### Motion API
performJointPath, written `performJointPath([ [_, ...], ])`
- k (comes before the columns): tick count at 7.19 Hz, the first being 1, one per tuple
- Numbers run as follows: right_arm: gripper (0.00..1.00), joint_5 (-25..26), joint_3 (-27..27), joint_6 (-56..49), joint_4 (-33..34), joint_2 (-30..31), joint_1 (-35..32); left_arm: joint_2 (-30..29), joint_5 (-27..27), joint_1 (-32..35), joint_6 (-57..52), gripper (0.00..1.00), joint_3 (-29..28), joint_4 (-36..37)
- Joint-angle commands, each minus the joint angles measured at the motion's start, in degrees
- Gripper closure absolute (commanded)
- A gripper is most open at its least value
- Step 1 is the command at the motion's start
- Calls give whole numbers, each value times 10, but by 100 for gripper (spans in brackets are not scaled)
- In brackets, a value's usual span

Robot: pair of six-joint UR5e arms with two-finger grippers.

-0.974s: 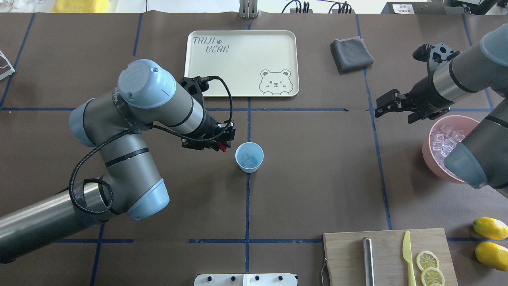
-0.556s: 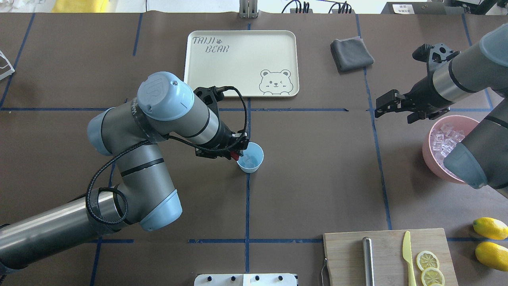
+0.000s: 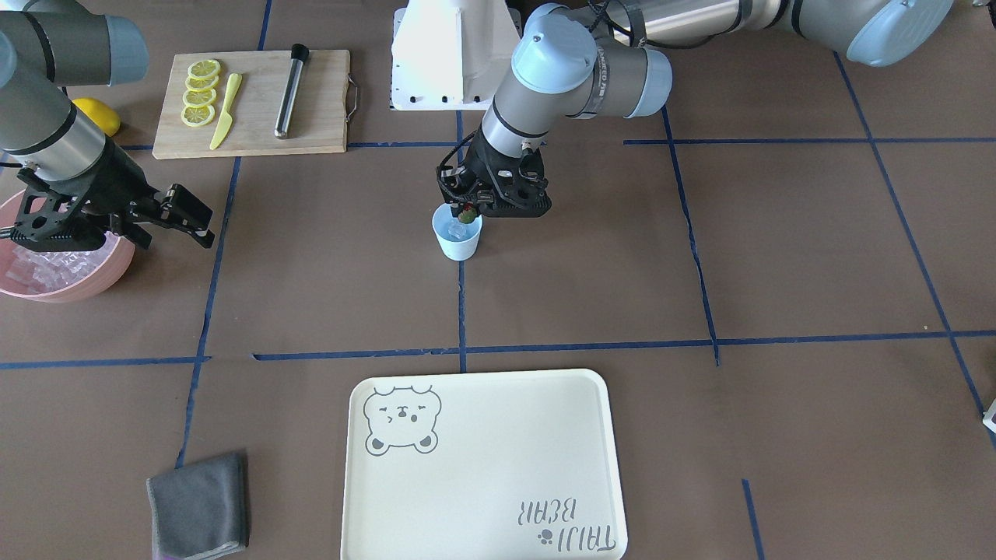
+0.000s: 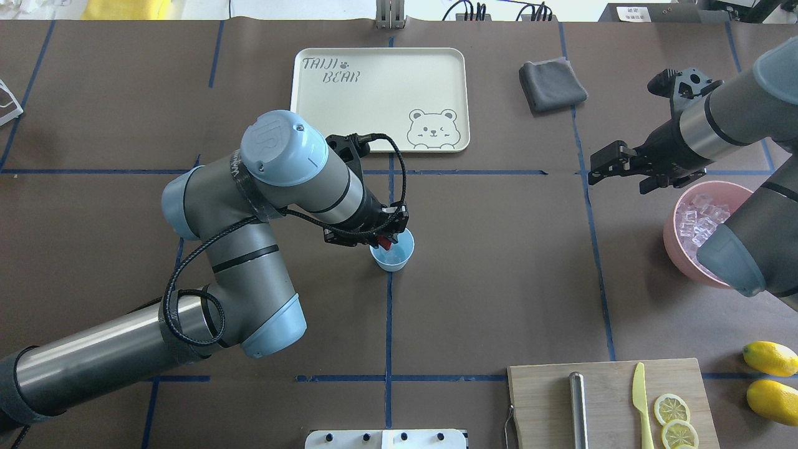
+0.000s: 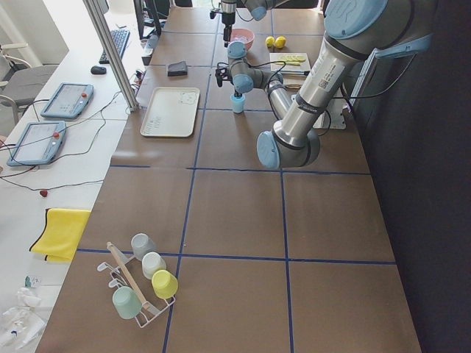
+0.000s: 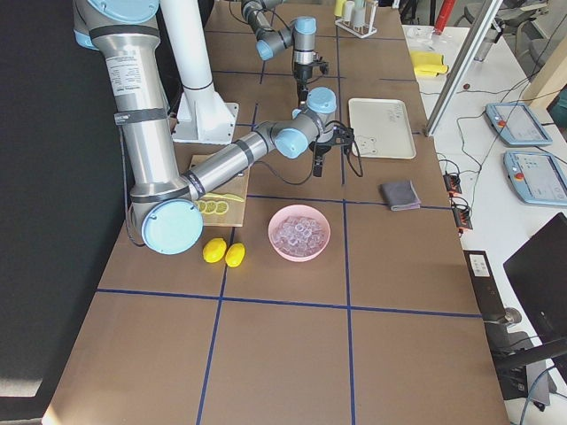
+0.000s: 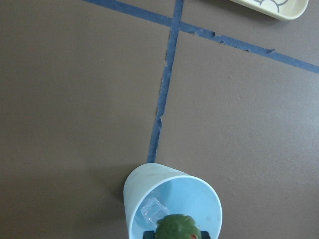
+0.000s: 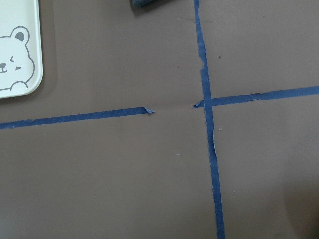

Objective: Put ice and strawberries in cup
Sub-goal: 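Carry the strawberry with the left gripper over the cup and lower it, then open the left gripper to drop the strawberry into the cup and withdraw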

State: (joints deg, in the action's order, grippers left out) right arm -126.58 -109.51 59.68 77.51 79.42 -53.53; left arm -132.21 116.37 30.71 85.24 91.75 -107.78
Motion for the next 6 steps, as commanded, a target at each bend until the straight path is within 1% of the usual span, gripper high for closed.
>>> performJointPath([
  [1,1,-2,0,0,0,0,0,-1,-1,-1,-2,39,-10,-19],
  [3,1,-2,-4,0,0,1,-1,-1,-1,0,-3,1,-9,-19],
  [4,1,-2,-6,0,0,2,-1,-1,-1,0,-2,1,-3,-18],
  [5,1,-15,-7,0,0,7,-9,2,-2,1,-2,1,4,-16],
  [6,1,-43,-7,-23,2,20,-37,11,-2,9,-2,1,22,-8],
])
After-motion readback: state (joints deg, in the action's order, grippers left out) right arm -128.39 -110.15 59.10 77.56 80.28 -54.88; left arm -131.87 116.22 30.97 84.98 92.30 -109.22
